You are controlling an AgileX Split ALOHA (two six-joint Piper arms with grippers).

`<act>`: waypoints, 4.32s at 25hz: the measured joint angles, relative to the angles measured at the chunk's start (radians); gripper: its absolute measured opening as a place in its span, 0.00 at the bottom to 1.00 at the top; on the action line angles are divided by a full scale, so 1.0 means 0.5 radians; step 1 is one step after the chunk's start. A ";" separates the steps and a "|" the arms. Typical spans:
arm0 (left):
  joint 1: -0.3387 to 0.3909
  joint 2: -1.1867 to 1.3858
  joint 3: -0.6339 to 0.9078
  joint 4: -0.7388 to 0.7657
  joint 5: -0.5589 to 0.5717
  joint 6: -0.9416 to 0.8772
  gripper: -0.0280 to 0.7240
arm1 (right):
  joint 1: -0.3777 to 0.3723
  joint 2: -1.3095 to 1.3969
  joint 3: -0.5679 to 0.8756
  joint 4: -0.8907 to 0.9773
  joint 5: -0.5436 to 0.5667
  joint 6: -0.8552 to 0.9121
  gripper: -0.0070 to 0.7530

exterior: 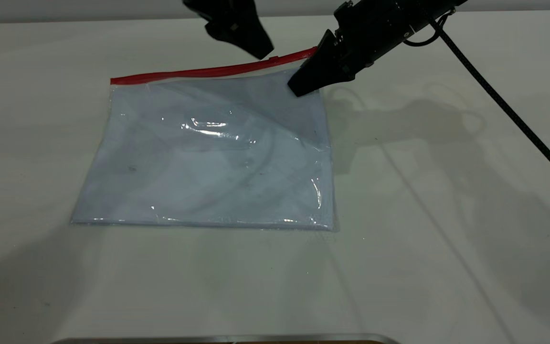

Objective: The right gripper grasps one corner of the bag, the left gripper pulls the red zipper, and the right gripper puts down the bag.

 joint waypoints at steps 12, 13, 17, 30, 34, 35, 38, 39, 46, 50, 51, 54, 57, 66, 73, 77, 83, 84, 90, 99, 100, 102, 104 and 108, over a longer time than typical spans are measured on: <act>-0.002 0.154 -0.006 -0.365 -0.020 0.336 0.78 | 0.000 0.000 0.000 0.001 0.011 -0.002 0.05; -0.002 0.156 -0.006 -0.377 -0.022 0.347 0.76 | 0.000 0.000 0.000 0.001 0.011 -0.002 0.05; -0.002 0.158 -0.006 -0.383 -0.038 0.355 0.61 | 0.000 0.000 0.000 0.001 0.011 -0.002 0.05; -0.002 0.159 -0.006 -0.383 -0.042 0.355 0.25 | -0.002 0.000 0.000 0.001 0.017 -0.002 0.05; -0.002 0.159 -0.006 -0.383 -0.042 0.355 0.25 | -0.002 0.000 0.000 0.002 0.021 -0.002 0.05; -0.002 0.159 -0.006 -0.383 -0.042 0.355 0.25 | -0.002 0.000 -0.002 0.002 0.024 -0.002 0.05; -0.002 0.159 -0.006 -0.383 -0.042 0.355 0.23 | -0.002 0.000 -0.004 0.002 0.032 -0.001 0.05; -0.002 0.159 -0.006 -0.383 -0.040 0.355 0.21 | -0.003 0.000 -0.004 0.004 0.032 -0.001 0.05; -0.002 0.159 -0.006 -0.383 -0.040 0.355 0.10 | -0.021 0.000 -0.004 0.023 0.046 0.008 0.05; -0.002 0.159 -0.008 -0.356 -0.041 0.281 0.10 | -0.082 0.000 -0.004 0.030 0.086 0.070 0.05; -0.002 0.159 -0.010 -0.319 -0.042 0.251 0.10 | -0.102 0.000 -0.004 0.033 0.095 0.079 0.05; 0.011 0.159 -0.021 -0.176 -0.064 0.127 0.10 | -0.188 0.000 -0.004 0.035 0.128 0.100 0.05; 0.043 0.159 -0.023 -0.035 -0.078 0.004 0.10 | -0.280 0.000 -0.004 0.029 0.148 0.112 0.05; 0.149 0.159 -0.023 0.266 -0.060 -0.225 0.10 | -0.504 0.000 -0.004 0.006 0.148 0.161 0.05; 0.177 0.159 -0.023 0.502 -0.009 -0.396 0.10 | -0.606 0.000 -0.004 -0.015 0.033 0.262 0.05; 0.191 0.159 -0.023 0.640 0.000 -0.467 0.10 | -0.625 0.000 -0.004 -0.065 -0.067 0.350 0.06; 0.195 0.159 -0.023 0.646 -0.021 -0.469 0.11 | -0.623 0.000 -0.004 -0.087 -0.131 0.453 0.13; 0.195 0.159 -0.023 0.646 -0.023 -0.469 0.12 | -0.623 0.000 -0.004 -0.086 -0.140 0.459 0.17; 0.199 0.151 -0.023 0.714 -0.034 -0.615 0.39 | -0.656 -0.026 -0.004 -0.122 -0.296 0.523 0.61; 0.199 -0.179 -0.115 0.947 0.110 -1.337 0.81 | -0.657 -0.497 -0.004 -0.513 -0.379 1.067 0.90; 0.199 -0.248 -0.134 1.038 0.165 -1.476 0.82 | -0.657 -0.590 -0.004 -0.576 -0.362 1.142 0.89; 0.199 -0.399 -0.175 1.247 0.318 -1.744 0.82 | -0.657 -0.777 -0.004 -0.670 -0.306 1.269 0.87; 0.199 -0.548 -0.195 1.435 0.457 -2.042 0.82 | -0.657 -0.975 -0.004 -0.754 -0.235 1.366 0.85; 0.199 -0.870 -0.204 1.751 0.712 -2.507 0.82 | -0.657 -1.388 -0.004 -0.907 -0.107 1.584 0.81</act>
